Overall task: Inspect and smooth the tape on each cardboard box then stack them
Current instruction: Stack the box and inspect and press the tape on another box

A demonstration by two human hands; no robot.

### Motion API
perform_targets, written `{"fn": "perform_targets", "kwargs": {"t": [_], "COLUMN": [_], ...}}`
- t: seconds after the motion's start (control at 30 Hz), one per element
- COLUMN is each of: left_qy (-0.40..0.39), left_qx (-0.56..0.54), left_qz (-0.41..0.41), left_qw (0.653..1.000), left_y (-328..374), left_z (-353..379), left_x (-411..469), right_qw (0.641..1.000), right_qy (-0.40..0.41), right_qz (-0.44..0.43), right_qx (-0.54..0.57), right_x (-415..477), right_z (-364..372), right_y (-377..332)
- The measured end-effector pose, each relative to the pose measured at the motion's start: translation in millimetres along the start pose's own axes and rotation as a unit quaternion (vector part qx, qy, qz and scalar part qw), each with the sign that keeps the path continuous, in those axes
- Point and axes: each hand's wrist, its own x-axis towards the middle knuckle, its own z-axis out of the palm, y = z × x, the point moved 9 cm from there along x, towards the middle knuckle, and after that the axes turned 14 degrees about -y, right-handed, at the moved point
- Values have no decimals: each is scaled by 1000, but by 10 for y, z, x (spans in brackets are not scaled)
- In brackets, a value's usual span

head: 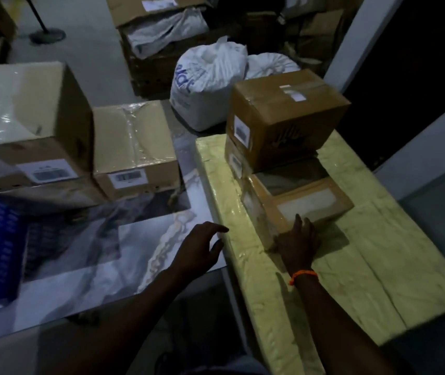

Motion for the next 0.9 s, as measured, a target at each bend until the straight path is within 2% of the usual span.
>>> {"fn": "perform_targets", "kwargs": {"t": [0.17,0.43,0.57,0.63,0.7,0.77,0.83,0.9], "left_qy": [-32,-103,-92,-99,-142,-185,-181,-176], "left_qx": [14,10,-7,-11,-25,-102,-191,-219], "left_qz": [-11,-14,-70,-115,-169,-207,-228,-244], "left_qw": [999,994,993,988,975,955,938,928], "left_y": [217,560,551,480,380,280,247,215], "left_z": [509,1271,1379,1436,1573,1737,1787,1785], "left_x": [415,1078,1537,1751,1895,1957,1961,1887], "right_qw": [999,994,988,976,949,909,879,888], "right_qy": [8,61,44,50,53,32,5,-17], "right_qz": [-41,-5,22,30,44,80,109,122], "right_qx": [-18,92,146,211,308,407,464,443], "right_x": [184,-26,24,56,77,90,145,197], "right_z": [-43,-260,-434,-533,-553,-492,-396,-346], "right_y": [311,1611,1942,2005,2049,2072,2106,2164]}}
